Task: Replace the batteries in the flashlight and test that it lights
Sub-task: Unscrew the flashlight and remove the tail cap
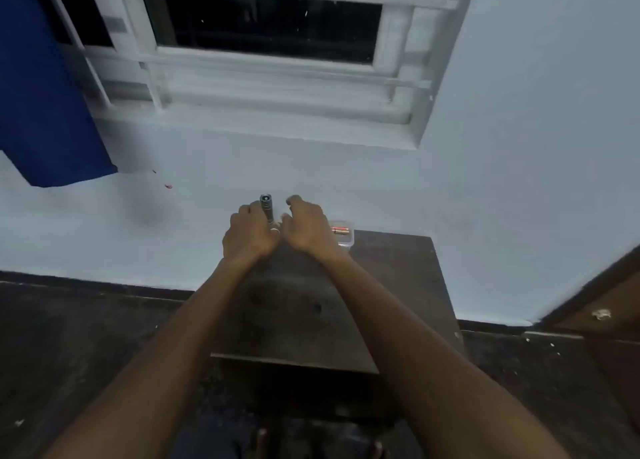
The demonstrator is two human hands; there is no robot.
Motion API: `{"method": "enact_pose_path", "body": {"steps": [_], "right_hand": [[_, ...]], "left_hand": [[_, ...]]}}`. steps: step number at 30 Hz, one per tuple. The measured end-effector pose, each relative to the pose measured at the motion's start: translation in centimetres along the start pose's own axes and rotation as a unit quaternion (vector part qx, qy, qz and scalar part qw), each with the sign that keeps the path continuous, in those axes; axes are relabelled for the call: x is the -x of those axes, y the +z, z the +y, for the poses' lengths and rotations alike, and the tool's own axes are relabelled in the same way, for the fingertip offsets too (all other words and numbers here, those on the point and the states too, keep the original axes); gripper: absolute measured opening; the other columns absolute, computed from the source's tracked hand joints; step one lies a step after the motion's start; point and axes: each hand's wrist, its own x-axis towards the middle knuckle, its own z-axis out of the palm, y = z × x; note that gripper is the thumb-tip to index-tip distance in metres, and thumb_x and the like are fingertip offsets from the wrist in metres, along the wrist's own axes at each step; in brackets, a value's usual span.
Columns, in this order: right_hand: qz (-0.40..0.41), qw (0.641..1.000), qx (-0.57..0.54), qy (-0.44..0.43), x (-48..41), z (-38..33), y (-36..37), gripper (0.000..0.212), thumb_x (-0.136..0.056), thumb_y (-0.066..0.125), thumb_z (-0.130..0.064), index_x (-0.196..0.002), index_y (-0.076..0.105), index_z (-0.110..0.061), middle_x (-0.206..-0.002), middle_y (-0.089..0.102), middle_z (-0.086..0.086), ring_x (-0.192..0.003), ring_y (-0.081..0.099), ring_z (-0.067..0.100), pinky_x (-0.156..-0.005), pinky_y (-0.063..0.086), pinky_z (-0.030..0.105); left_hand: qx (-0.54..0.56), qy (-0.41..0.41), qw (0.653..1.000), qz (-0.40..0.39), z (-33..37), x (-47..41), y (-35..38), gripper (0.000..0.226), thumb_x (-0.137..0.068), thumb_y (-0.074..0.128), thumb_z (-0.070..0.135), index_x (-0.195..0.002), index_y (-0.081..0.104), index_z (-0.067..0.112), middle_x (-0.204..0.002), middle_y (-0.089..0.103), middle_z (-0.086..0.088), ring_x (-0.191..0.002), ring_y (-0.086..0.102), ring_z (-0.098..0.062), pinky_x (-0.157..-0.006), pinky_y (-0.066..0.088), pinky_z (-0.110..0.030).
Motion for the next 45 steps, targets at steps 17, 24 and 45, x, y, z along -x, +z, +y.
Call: {"method": "enact_pose_path", "body": {"steps": [17,24,45], "right_hand": [[0.001,0.997,0.024,-0.07,-6.9,1.5,5.3,0.041,-0.096,0.055,-0.011,-0.137,0.052,-0.007,-0.133,0.054,0.013,-0.116,0.057,0.029,-0.094,0.046,0.035],[0.056,0.998,-0.024,-0.003,-4.5,3.6,4.5,0.017,-0.09,0.059,-0.009,-0.106,0.063,-0.006,-0.105,0.063,0.01,-0.089,0.058,0.023,-0.071,0.037,0.029],[0.163,0.846,-0.464,0.206,8.4,12.8,2.2,0.025,-0.101,0.059,-0.025,-0.106,0.074,-0.006,-0.088,0.077,0.009,-0.076,0.072,0.013,-0.075,0.061,0.025]], "left_hand": [[0.17,0.066,0.983,-0.001,-4.0,-3.8,3.4,0.048,-0.078,0.056,-0.002,-0.122,0.055,0.016,-0.092,0.063,0.013,-0.081,0.061,-0.002,-0.066,0.049,-0.027],[0.209,0.079,0.975,-0.003,-3.2,-2.4,4.7,0.049,-0.092,0.054,0.002,-0.141,0.049,0.008,-0.129,0.063,0.006,-0.117,0.059,-0.01,-0.095,0.038,-0.026],[0.578,-0.109,0.804,-0.09,0.5,4.5,10.4,0.038,-0.094,0.067,0.022,-0.13,0.061,0.014,-0.117,0.07,-0.006,-0.106,0.07,-0.019,-0.086,0.058,-0.028]]}}
